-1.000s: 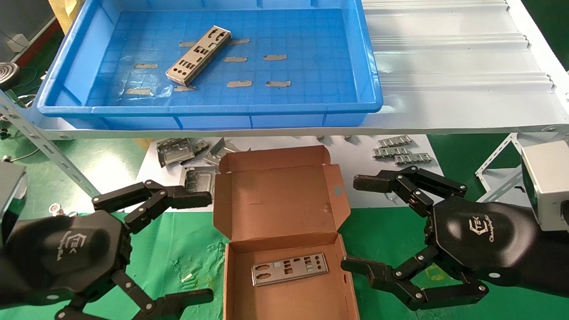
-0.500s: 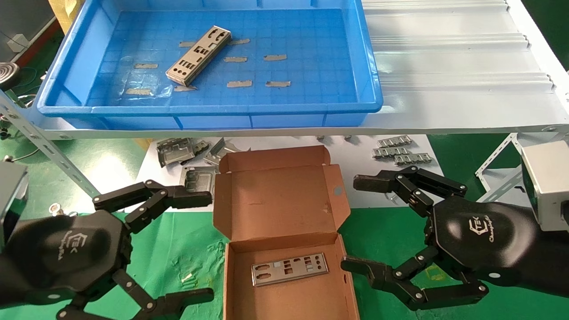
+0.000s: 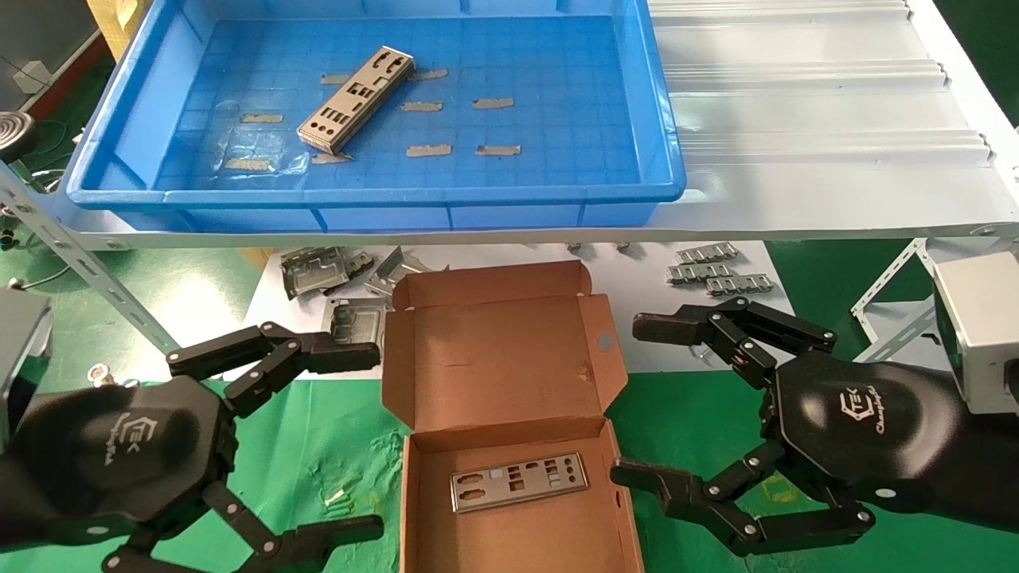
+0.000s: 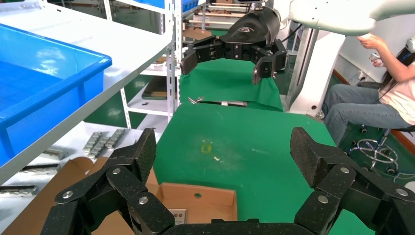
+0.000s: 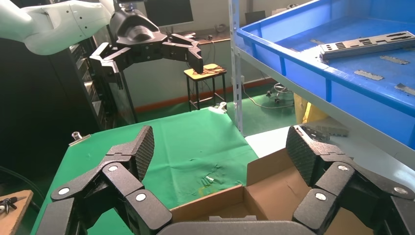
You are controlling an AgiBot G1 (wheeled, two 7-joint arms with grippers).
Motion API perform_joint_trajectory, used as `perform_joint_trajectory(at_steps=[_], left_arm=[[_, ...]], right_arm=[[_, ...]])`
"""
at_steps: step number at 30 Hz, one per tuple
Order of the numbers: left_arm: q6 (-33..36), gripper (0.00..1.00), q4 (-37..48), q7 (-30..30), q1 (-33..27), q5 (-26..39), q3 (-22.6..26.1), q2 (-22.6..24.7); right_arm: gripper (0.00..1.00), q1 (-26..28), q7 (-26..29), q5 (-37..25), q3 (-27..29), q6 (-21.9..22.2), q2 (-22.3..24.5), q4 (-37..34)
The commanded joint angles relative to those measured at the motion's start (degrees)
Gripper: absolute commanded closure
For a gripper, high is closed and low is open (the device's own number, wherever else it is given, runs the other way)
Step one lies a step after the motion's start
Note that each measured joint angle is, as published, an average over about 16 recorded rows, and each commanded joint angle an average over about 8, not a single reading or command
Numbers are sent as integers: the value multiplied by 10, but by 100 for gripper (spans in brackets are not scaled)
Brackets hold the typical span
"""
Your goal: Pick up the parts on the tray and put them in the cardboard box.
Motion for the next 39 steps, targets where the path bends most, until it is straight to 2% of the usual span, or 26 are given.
perform_joint_trajectory(at_steps=[1,39], left_arm=[[0,0,0,0,0,0,0,0],[0,0,0,0,0,0,0,0]], right_arm=[[0,0,0,0,0,0,0,0],[0,0,0,0,0,0,0,0]])
